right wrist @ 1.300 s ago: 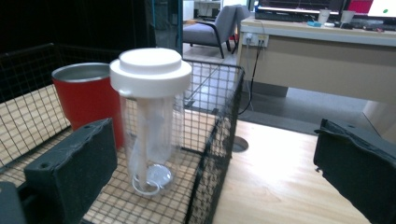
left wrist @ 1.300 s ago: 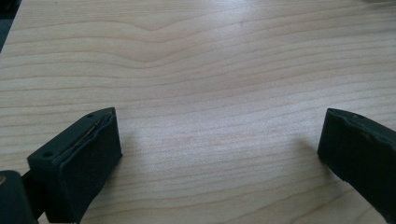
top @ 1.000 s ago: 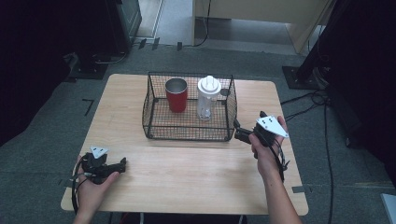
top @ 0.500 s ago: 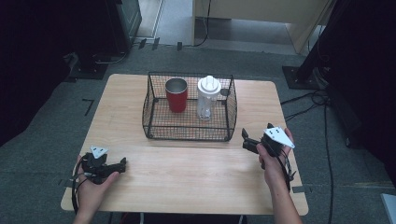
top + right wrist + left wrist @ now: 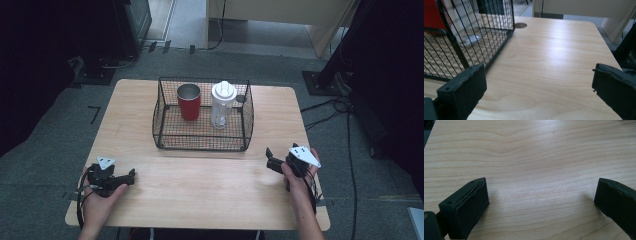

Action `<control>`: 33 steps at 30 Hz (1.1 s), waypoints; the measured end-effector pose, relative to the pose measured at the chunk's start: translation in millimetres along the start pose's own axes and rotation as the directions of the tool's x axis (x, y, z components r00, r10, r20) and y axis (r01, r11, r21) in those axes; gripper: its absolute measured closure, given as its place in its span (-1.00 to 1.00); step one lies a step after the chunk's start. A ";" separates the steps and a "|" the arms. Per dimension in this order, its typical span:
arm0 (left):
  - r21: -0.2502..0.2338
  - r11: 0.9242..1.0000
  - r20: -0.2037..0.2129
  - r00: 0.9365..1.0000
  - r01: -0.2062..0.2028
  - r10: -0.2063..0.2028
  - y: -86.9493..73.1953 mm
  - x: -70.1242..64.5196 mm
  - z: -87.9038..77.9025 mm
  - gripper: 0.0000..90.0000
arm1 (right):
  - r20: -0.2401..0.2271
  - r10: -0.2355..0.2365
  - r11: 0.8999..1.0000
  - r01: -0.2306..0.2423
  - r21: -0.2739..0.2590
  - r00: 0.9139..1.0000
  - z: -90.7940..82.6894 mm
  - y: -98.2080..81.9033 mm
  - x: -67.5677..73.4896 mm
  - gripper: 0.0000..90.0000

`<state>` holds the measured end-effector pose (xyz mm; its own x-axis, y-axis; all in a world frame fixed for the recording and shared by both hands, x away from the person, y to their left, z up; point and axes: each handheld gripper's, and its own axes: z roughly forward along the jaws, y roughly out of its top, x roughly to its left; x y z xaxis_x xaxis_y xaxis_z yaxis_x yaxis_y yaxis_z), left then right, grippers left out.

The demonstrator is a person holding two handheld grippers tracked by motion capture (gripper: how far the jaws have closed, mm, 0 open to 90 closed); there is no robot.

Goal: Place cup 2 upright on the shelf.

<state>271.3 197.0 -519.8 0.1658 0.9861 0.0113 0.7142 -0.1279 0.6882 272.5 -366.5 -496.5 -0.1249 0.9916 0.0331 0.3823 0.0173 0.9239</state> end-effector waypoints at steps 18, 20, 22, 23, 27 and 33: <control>0.000 1.000 0.000 1.000 0.000 0.000 0.0 0.0 0.0 -1.00 | 0.090 -0.031 0.984 0.015 0.176 0.995 -6.8 -28.8 -20.1 -1.00; 0.000 1.000 0.000 1.000 0.000 0.000 0.0 0.0 0.0 -1.00 | 0.102 -0.040 0.982 0.020 0.190 0.994 -7.5 -29.5 -21.1 -1.00; 0.000 1.000 0.000 1.000 0.000 0.000 -0.1 -0.1 0.0 -1.00 | 0.110 -0.050 0.975 0.024 0.222 0.993 -8.1 -30.5 -21.3 -1.00; 0.000 1.000 0.000 1.000 0.000 0.000 0.0 0.0 0.0 -1.00 | 0.106 -0.063 0.970 0.036 0.242 0.992 -8.2 -31.3 -21.5 -1.00; 0.000 1.000 0.000 1.000 0.001 -0.001 -0.1 -0.1 0.0 -1.00 | 0.122 -0.145 0.943 0.100 0.317 0.982 -10.8 -35.6 -22.7 -1.00; 0.000 1.000 0.000 1.000 0.001 -0.001 -0.1 -0.1 0.0 -1.00 | 0.042 0.007 0.927 -0.022 0.376 0.999 -18.6 -39.6 -39.5 -1.00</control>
<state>271.2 196.9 -519.9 0.1650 0.9862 0.0108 0.7140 -0.1270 0.6885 245.2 -408.7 -527.2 -0.0841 0.9962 0.0236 0.7008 0.0423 0.7121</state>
